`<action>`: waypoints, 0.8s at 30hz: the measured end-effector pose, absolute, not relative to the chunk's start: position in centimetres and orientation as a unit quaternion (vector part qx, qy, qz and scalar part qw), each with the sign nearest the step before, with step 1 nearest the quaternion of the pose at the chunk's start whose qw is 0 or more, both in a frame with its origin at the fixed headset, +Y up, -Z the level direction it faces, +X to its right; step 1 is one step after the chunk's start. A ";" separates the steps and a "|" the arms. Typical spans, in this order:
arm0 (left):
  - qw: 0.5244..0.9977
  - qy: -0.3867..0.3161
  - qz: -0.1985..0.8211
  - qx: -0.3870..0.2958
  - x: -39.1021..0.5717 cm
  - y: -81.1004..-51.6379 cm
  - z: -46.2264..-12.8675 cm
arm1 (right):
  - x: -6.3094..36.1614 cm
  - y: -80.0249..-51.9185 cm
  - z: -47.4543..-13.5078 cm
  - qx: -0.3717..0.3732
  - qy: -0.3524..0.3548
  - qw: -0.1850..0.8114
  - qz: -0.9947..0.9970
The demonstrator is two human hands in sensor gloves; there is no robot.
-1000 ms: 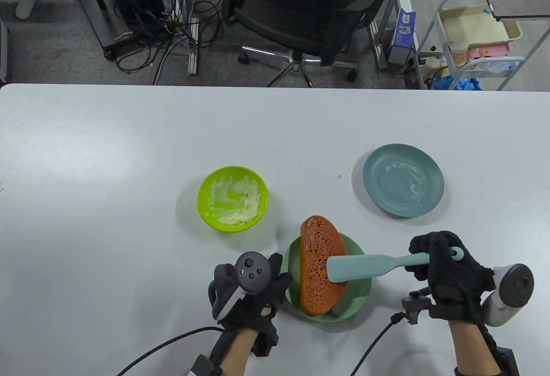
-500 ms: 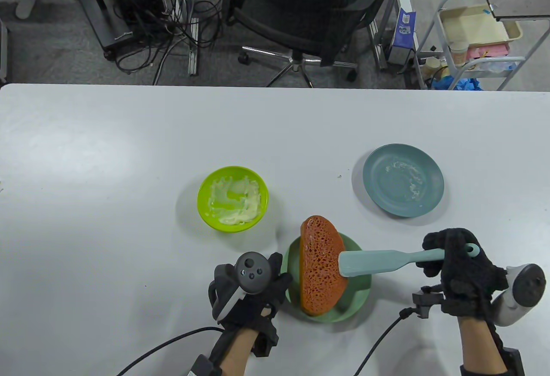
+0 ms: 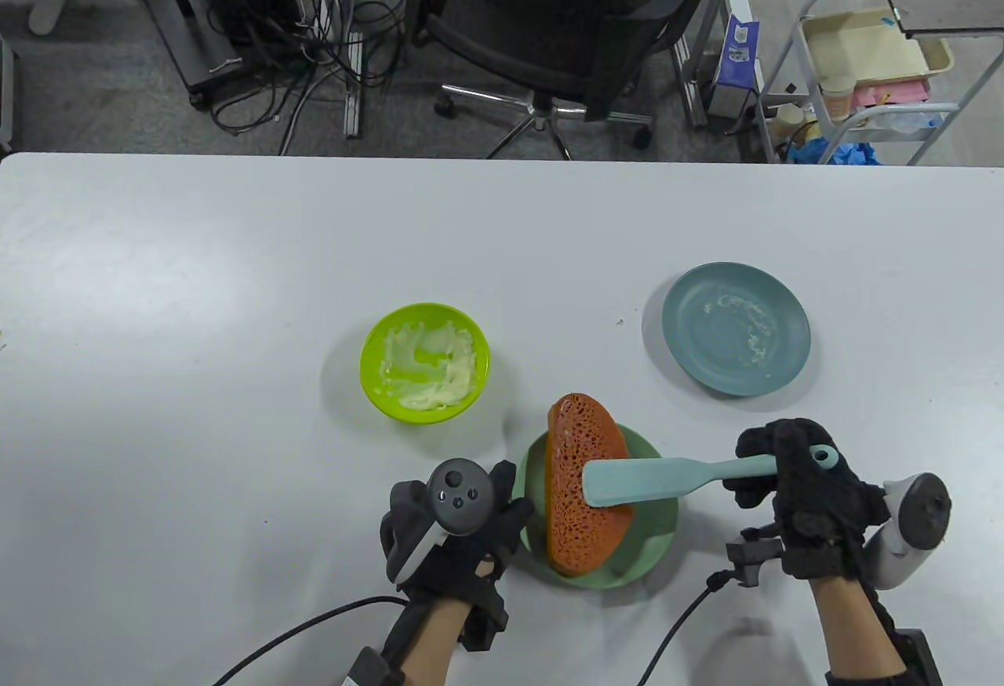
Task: Dip dessert spatula into salad dressing and spread onto bread slice
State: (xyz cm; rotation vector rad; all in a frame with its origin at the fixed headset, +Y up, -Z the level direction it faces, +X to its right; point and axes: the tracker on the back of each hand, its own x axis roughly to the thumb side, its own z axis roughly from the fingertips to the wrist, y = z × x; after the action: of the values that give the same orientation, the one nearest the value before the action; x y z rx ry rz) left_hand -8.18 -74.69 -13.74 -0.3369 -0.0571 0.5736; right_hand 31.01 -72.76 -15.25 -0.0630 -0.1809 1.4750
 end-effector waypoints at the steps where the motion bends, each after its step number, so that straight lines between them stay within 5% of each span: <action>1: 0.945 -0.028 0.282 -0.165 -8.2 -74.7 -13.8 | 30.7 -72.9 -15.3 -0.027 -0.075 0.737 0.671; 24: 0.943 -0.027 0.284 -0.168 -8.3 -74.7 -13.8 | 28.6 -71.4 -14.7 0.028 -0.053 0.716 0.695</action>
State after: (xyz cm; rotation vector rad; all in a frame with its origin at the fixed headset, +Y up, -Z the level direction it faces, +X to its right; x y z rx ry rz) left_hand -8.25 -74.71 -13.80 -0.3426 -0.0547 0.5798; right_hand 28.57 -71.37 -14.71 0.0630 -0.1173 1.5397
